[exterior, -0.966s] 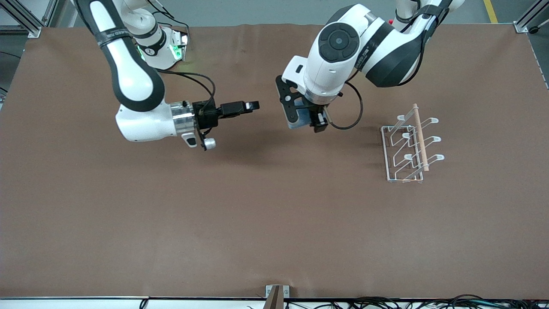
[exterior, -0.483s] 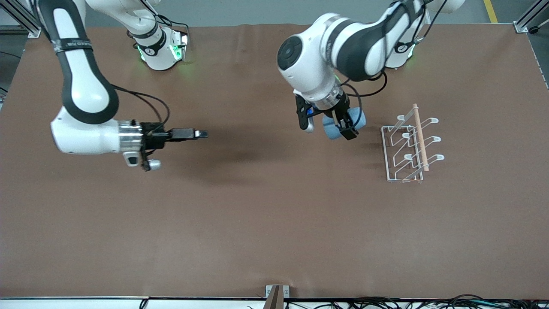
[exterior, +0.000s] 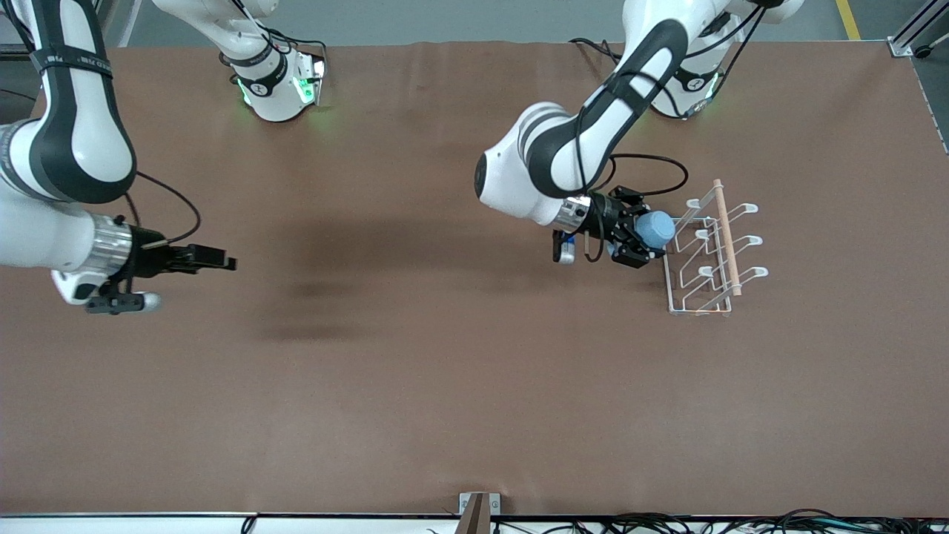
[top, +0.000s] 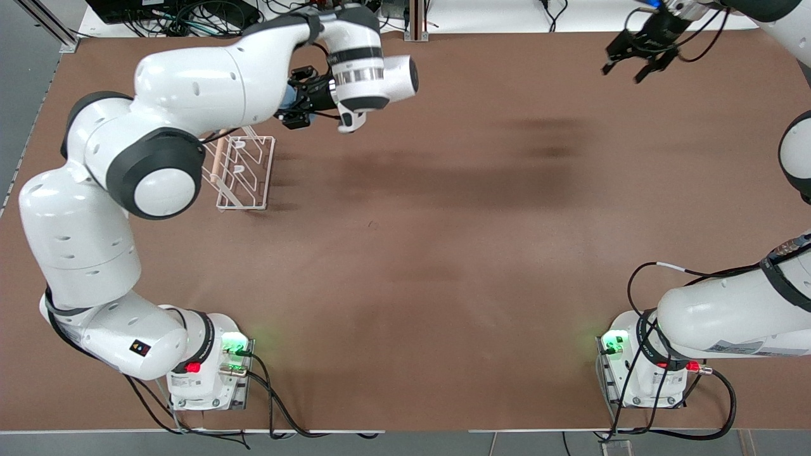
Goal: Hang cup on cup holder
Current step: 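Carry the cup to the rack with the left gripper while the right gripper retracts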
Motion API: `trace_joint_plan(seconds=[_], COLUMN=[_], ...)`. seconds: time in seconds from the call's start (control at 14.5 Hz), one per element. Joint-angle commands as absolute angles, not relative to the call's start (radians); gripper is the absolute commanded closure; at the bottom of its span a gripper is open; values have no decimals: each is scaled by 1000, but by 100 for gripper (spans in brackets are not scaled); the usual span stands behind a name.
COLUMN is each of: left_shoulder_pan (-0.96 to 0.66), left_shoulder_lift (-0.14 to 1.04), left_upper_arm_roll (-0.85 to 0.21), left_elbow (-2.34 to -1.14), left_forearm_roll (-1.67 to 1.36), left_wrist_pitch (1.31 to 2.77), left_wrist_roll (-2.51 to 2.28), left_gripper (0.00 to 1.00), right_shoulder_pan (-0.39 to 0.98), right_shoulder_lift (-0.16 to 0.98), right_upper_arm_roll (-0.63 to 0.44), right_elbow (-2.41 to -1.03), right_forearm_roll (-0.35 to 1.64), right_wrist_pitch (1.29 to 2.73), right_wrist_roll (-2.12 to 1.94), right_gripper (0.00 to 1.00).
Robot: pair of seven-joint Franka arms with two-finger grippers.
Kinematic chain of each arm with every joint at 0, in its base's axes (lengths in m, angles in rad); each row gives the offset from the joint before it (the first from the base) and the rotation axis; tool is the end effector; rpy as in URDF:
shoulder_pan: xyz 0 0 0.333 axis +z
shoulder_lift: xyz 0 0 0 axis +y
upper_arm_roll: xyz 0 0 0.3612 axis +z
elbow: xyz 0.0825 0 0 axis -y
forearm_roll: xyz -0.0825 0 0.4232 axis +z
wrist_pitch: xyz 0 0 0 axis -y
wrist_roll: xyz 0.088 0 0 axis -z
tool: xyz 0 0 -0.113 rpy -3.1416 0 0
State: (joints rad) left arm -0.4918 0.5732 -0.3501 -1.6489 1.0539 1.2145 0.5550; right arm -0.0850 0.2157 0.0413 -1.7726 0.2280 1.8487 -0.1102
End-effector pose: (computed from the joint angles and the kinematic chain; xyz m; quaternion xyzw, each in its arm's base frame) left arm 0.5380 -0.3751 0.3170 -0.5655 0.5837 0.3461 0.4687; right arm 0.6506 -0.0110 0.4501 -0.9913 0.0060 0.0606 0.1164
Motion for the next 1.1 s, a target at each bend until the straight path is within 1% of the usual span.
trace_joint_plan(seconds=[0.0, 0.14, 0.41, 0.48, 0.62, 0.76, 0.9, 1.03], left_shoulder_pan=[-447, -417, -353, -351, -348, -324, -319, -316], left_shoulder_lift=[557, 560, 572, 590, 612, 615, 637, 644], left_upper_arm_roll=[-347, -347, -347, -347, -347, -345, -345, -347], left_elbow=[-1733, -1759, -1781, -1781, -1781, -1792, -1792, -1790], left_forearm_roll=[1170, 1244, 1333, 1359, 1370, 1373, 1382, 1384], left_wrist_pitch=[1192, 1193, 1193, 1193, 1192, 1193, 1193, 1195], left_wrist_roll=[575, 626, 664, 664, 664, 660, 655, 650], left_gripper=[100, 100, 99, 99, 99, 99, 99, 99], right_shoulder_pan=[-112, -120, -155, -166, -144, -69, -60, -60], right_shoulder_lift=[175, 169, 167, 160, 96, 39, 5, -23], right_upper_arm_roll=[55, 55, 48, 41, 3, -78, -84, -69], right_elbow=[-1766, -1699, -1521, -1503, -1509, -1526, -1514, -1514], right_forearm_roll=[103, 31, -3, -3, -11, -12, -12, -8], right_wrist_pitch=[1885, 1862, 1718, 1674, 1637, 1599, 1517, 1502], right_wrist_roll=[-89, -89, -86, -75, -63, -29, 38, 119], right_gripper=[0, 0, 0, 0, 0, 0, 0, 0])
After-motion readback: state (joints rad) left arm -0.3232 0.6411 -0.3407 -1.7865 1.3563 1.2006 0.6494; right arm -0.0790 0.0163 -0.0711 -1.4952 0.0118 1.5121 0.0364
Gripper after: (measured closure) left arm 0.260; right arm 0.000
